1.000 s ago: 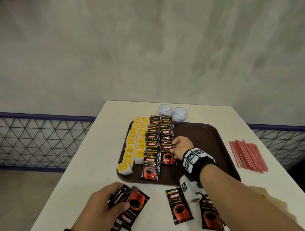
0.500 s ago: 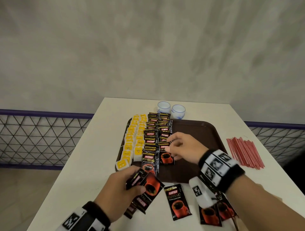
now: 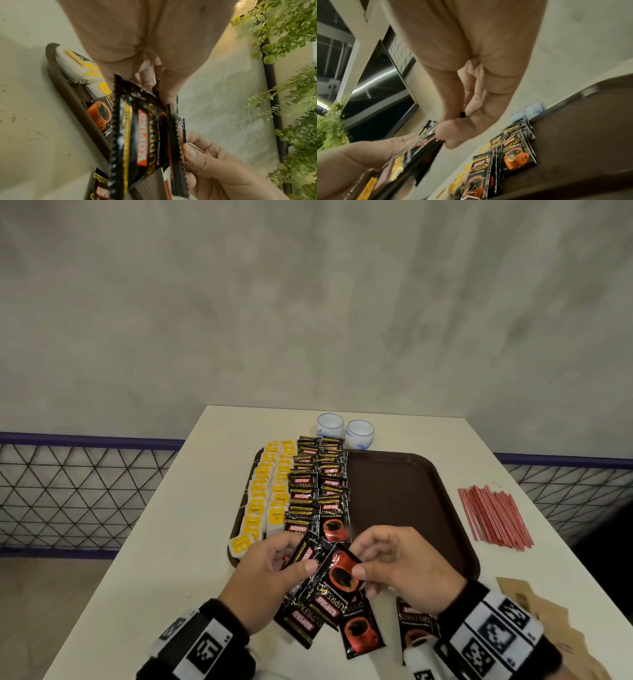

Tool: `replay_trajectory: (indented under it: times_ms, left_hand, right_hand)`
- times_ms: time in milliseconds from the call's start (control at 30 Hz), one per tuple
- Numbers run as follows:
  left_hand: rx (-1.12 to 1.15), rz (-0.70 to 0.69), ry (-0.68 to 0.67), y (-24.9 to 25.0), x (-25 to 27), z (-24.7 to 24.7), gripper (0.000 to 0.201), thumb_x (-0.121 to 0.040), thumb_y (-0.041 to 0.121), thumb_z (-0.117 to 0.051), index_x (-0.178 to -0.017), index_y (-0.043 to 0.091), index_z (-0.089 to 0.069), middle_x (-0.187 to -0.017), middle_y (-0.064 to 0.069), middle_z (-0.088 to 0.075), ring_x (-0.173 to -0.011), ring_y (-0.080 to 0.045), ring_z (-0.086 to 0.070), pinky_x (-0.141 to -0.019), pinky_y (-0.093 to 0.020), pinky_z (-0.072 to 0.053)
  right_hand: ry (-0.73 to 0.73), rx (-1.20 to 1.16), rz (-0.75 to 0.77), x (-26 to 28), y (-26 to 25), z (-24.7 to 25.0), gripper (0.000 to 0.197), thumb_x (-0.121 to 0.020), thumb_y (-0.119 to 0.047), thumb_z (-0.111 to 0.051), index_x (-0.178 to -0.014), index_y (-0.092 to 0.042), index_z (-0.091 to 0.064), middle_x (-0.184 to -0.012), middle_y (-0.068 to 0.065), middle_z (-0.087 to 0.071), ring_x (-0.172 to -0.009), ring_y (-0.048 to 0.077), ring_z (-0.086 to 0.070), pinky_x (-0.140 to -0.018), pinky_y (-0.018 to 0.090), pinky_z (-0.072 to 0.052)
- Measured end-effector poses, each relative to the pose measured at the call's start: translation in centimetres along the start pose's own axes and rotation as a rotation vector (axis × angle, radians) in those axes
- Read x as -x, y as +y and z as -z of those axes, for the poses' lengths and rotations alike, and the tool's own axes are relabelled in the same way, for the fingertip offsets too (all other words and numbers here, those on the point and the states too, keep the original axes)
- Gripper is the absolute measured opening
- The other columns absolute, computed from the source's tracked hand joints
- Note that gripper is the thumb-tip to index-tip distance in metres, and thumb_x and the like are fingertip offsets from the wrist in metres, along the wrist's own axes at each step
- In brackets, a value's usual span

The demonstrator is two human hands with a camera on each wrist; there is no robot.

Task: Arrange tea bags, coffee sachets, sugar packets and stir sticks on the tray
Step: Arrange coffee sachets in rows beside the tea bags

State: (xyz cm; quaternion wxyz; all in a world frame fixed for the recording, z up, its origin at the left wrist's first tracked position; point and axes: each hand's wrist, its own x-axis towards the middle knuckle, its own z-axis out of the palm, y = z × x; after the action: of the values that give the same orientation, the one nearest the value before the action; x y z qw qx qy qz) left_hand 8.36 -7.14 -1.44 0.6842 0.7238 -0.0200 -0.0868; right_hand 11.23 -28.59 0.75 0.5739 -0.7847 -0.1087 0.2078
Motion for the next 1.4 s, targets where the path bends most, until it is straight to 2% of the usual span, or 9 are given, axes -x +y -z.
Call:
replay_trajectory:
  times_ms: [167, 400, 567, 667, 800, 967, 1133, 1300, 1400]
  left_hand:
    - [-0.019, -0.012, 0.069, -0.1, 0.0, -0.5, 0.011, -0.081, 0.003, -0.067, -0.088, 0.011, -0.069, -0.091, -0.003, -0.074, -0.087, -0.020, -0.069, -0.078, -0.034, -0.056]
    - [-0.059, 0.004, 0.127, -0.5, -0.3, 1.0, 0.017, -0.081, 0.001, -0.066, -0.090, 0.016, -0.068, -0.091, 0.005, -0.074, -0.086, -0.013, -0.069, -0.077, -0.030, -0.054]
    - [-0.111, -0.029, 0.157, -0.3, -0.7, 1.5, 0.013, -0.080, 0.005, -0.068, -0.091, 0.011, -0.067, -0.089, -0.002, -0.074, -0.083, -0.013, -0.069, -0.078, -0.030, -0.053]
    - [-0.100, -0.027, 0.184, 0.0, -1.0, 1.8, 0.015, -0.080, 0.005, -0.069, -0.094, 0.010, -0.067, -0.088, -0.003, -0.074, -0.082, -0.013, -0.070, -0.077, -0.028, -0.053]
    - [-0.086, -0.035, 0.249, 0.0, -1.0, 2.6, 0.014, -0.080, 0.003, -0.068, -0.090, 0.012, -0.067, -0.087, -0.002, -0.074, -0.083, -0.016, -0.070, -0.079, -0.032, -0.054]
    - [-0.095, -0.041, 0.281, -0.1, -0.7, 3.5, 0.013, -0.080, 0.004, -0.068, -0.088, 0.014, -0.068, -0.086, 0.003, -0.074, -0.083, -0.014, -0.069, -0.079, -0.032, -0.052]
    - [-0.093, -0.045, 0.301, -0.3, -0.3, 4.0, 0.013, -0.081, 0.002, -0.067, -0.087, 0.014, -0.067, -0.084, 0.004, -0.074, -0.075, -0.009, -0.069, -0.075, -0.028, -0.052]
    - [-0.084, -0.054, 0.300, -0.5, 0.2, 4.5, 0.013, -0.081, 0.002, -0.067, -0.090, 0.011, -0.066, -0.085, 0.004, -0.074, -0.079, -0.012, -0.070, -0.069, -0.023, -0.054]
    - [-0.082, -0.057, 0.303, -0.7, 0.6, 4.9, 0.012, -0.082, 0.001, -0.067, -0.090, 0.010, -0.067, -0.085, 0.001, -0.074, -0.078, -0.013, -0.070, -0.072, -0.025, -0.054]
  right_hand:
    - [0.076, -0.003, 0.032, 0.4, 0.1, 0.3, 0.020, -0.078, 0.007, -0.069, -0.090, -0.009, -0.071, -0.076, 0.008, -0.063, -0.059, 0.019, -0.062, -0.056, 0.032, -0.055]
    - [-0.102, -0.083, -0.112, 1.0, -1.3, 2.8, 0.064, -0.090, 0.012, -0.050, -0.132, -0.036, -0.050, -0.095, 0.009, -0.054, -0.071, 0.021, -0.066, -0.063, 0.031, -0.054]
    - [0.109, -0.183, -0.200, -1.5, -0.6, 4.1, 0.021, -0.091, 0.007, -0.052, -0.097, -0.007, -0.066, -0.095, 0.014, -0.064, -0.079, 0.024, -0.068, -0.061, 0.033, -0.057]
    - [0.370, -0.073, -0.181, -3.1, 0.8, 4.4, 0.013, -0.086, -0.002, -0.063, -0.077, -0.011, -0.066, -0.078, 0.011, -0.067, -0.067, 0.021, -0.065, -0.061, 0.030, -0.050]
    - [0.526, -0.038, -0.276, -4.5, 2.0, 4.1, 0.014, -0.079, -0.008, -0.073, -0.068, -0.014, -0.067, -0.075, 0.003, -0.069, -0.072, 0.013, -0.060, -0.069, 0.026, -0.042]
    - [0.493, -0.346, -0.374, -5.4, 2.2, 2.4, 0.016, -0.082, 0.010, -0.062, -0.076, -0.005, -0.058, -0.069, 0.012, -0.058, -0.052, 0.014, -0.050, -0.044, 0.021, -0.042]
    - [0.404, -0.360, -0.461, -6.2, 2.5, 0.2, 0.019, -0.082, 0.014, -0.061, -0.077, -0.003, -0.053, -0.086, 0.015, -0.059, -0.080, 0.027, -0.066, -0.068, 0.031, -0.059]
    - [0.454, -0.359, -0.479, -7.5, 3.3, -1.4, 0.011, -0.084, 0.014, -0.056, -0.084, 0.003, -0.056, -0.079, 0.015, -0.059, -0.070, 0.022, -0.063, -0.064, 0.029, -0.058]
    - [0.443, -0.217, -0.627, -7.7, 2.3, -1.5, 0.034, -0.097, -0.028, -0.050, -0.119, -0.003, -0.058, -0.109, 0.009, -0.061, -0.105, 0.021, -0.059, -0.098, 0.034, -0.048]
